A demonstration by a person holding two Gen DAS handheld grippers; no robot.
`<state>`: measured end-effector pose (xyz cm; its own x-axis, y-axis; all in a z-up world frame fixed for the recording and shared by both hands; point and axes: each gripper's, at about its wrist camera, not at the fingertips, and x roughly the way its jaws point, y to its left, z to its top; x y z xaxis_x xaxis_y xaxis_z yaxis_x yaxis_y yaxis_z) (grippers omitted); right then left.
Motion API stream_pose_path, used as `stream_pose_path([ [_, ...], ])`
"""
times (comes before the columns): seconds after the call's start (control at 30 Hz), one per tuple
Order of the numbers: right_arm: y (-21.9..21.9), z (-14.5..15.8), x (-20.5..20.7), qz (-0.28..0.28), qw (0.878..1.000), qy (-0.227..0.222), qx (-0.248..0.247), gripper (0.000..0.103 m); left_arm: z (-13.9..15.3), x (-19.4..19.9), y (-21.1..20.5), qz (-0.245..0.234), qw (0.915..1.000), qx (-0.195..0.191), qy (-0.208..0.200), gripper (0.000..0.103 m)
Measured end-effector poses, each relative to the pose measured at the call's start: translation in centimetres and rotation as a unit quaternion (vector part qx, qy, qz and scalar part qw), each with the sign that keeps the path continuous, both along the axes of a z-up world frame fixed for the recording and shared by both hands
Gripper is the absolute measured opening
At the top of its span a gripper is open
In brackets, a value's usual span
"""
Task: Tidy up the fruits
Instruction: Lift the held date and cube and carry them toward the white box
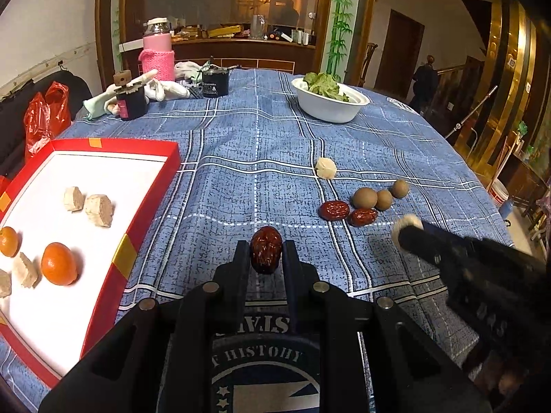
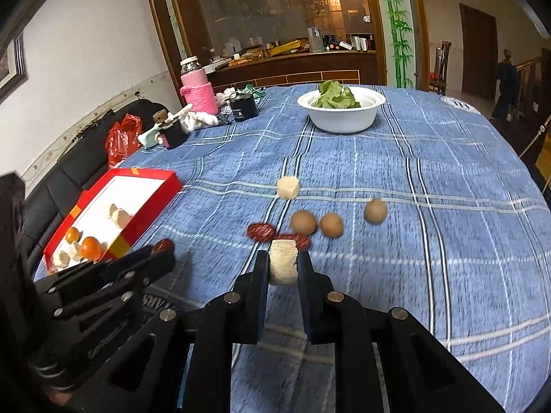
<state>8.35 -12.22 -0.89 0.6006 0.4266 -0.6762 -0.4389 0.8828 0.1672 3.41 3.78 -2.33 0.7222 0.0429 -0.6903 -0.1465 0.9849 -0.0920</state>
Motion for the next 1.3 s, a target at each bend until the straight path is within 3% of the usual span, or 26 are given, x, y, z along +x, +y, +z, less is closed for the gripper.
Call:
stream_pose_path([
  [0.57,0.5,-0.6,-3.3,-0.005,1.000,-0.022,-0.008,0.017,0.9,-2.7,0.6,0.025,0.9994,0.010,-0.020,0.016],
  [1.0,0.1,0.0,-3.6,-0.005,0.999,-0.043,0.014,0.017,1.9,-3.8,-0.3,0.044,0.9958,0.056,-0.058,0.016],
  [1.3,0.2,0.1,-3.8,-0.001,0.999,-0.045,0.015,0.017,1.8,-3.6,0.2,0.057,0.9959,0.050,-0.050,0.016],
])
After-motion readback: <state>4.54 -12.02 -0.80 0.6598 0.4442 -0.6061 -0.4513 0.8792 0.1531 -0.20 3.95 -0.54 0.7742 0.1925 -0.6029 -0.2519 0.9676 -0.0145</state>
